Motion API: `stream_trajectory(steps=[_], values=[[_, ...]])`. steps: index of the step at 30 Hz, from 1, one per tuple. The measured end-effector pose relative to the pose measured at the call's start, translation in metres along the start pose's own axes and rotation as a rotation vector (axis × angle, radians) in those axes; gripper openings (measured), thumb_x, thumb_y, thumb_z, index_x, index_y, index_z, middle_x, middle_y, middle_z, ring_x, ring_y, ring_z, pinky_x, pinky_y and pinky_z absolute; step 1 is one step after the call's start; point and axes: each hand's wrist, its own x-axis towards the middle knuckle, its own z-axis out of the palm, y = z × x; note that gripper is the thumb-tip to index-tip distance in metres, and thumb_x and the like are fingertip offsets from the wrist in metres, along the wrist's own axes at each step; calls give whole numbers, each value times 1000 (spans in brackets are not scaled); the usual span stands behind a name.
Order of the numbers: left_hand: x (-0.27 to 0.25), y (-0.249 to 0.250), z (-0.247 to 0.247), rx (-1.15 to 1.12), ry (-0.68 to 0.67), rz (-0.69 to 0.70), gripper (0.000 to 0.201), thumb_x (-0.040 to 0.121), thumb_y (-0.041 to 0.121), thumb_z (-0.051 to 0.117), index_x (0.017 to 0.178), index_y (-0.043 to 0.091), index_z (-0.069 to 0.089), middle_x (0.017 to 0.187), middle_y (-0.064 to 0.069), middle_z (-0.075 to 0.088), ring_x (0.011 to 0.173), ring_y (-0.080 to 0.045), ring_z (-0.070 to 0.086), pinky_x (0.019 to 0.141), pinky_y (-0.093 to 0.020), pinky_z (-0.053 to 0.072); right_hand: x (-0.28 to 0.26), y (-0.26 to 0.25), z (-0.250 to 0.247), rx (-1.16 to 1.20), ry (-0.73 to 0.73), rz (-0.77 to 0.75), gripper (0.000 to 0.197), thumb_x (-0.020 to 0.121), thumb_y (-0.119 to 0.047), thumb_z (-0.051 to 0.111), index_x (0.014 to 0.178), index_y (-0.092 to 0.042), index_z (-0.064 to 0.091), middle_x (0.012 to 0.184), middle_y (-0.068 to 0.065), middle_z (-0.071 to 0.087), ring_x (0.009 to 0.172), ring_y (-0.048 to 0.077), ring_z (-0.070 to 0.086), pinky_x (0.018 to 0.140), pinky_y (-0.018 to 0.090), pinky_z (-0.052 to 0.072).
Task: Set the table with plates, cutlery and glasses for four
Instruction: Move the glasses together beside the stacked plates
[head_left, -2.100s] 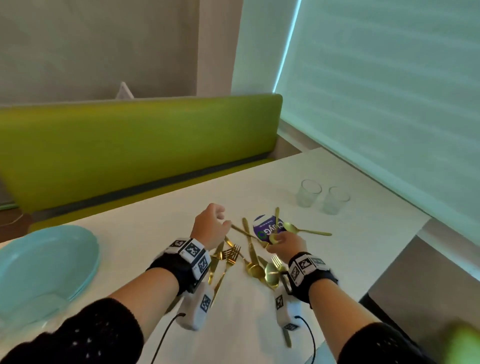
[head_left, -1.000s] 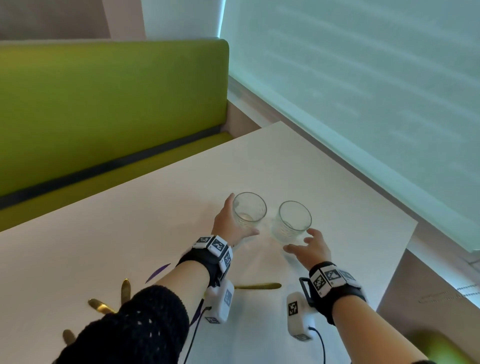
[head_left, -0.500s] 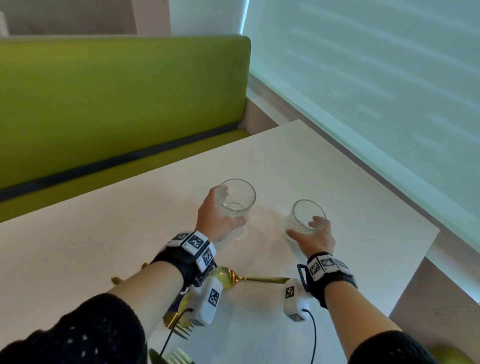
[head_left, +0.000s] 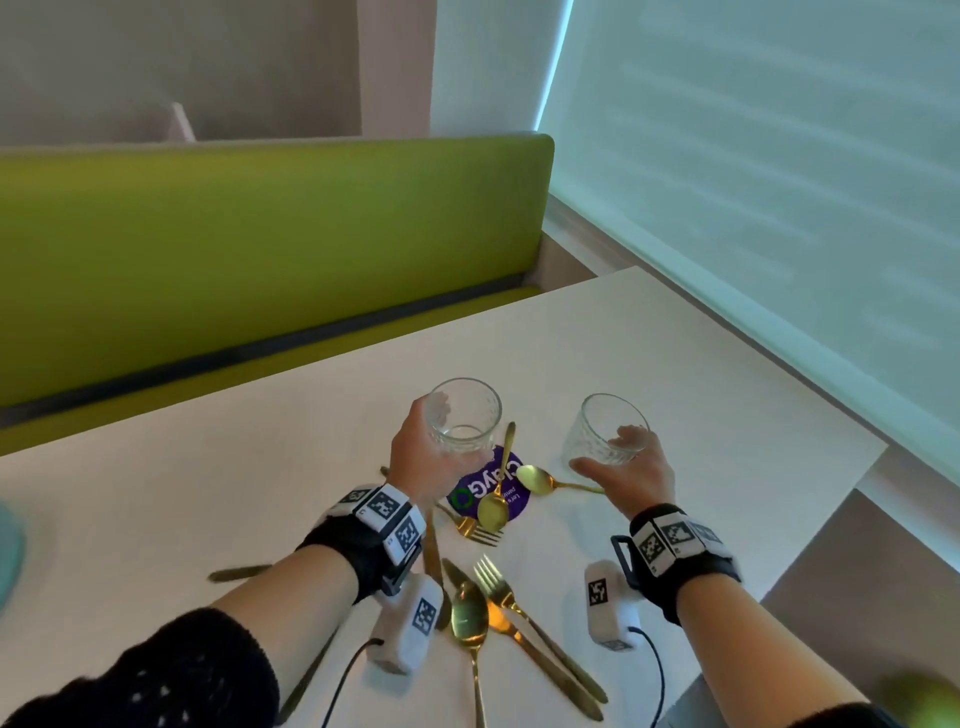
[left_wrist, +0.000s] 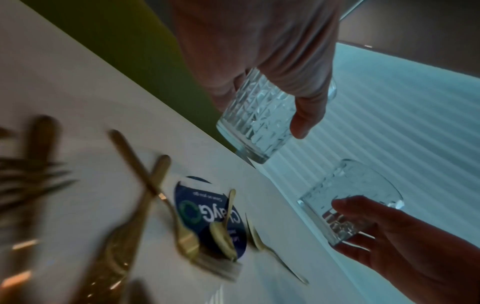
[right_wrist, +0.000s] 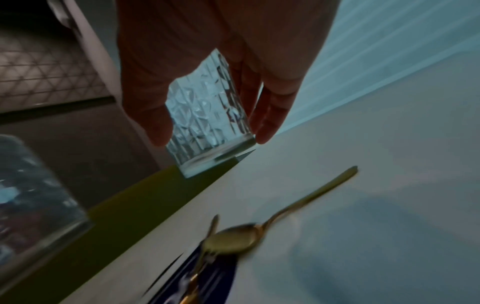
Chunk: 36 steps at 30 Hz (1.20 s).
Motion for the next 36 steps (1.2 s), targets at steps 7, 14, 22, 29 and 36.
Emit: stream_trajectory(steps=[7,14,22,29,36], values=[[-123,-37,-93,-15,36,-12,84,60,25,87,132,19,42,130,1,54,118,-17,52,91,-22,41,-154,-21,45,5,-142,-28,70,59,-23,87,118,-19,51,105,-5,54,97,14,54,87,26,46],[-225,-104,-177,-10,143,-118,86,60,21,87,133,15,42,132,-3,55,118,-17,53,91,-19,37,-274,-20,117,-76,-326,-73,73,60,-26,87,122,-18,49,111,-3,56,99,15,52,86,25,41],[-290,-171,-254,15,315,-220,88,57,19,88,133,11,44,135,-6,54,123,-20,52,101,-25,39,-360,-39,197,-205,-525,-176,79,60,-29,86,127,-17,46,121,0,59,110,18,54,87,22,42],[-316,-213,-305,-19,495,-315,89,58,19,88,135,11,43,137,-8,53,125,-23,51,104,-32,40,-403,-56,247,-312,-670,-279,80,59,-30,85,127,-17,45,122,1,59,112,17,55,86,19,41],[-325,-237,-341,-13,525,-338,89,59,16,87,135,14,42,138,-6,51,126,-22,50,102,-30,39,-427,-67,279,-317,-731,-344,78,60,-27,85,127,-17,45,122,0,60,112,15,56,81,14,38]])
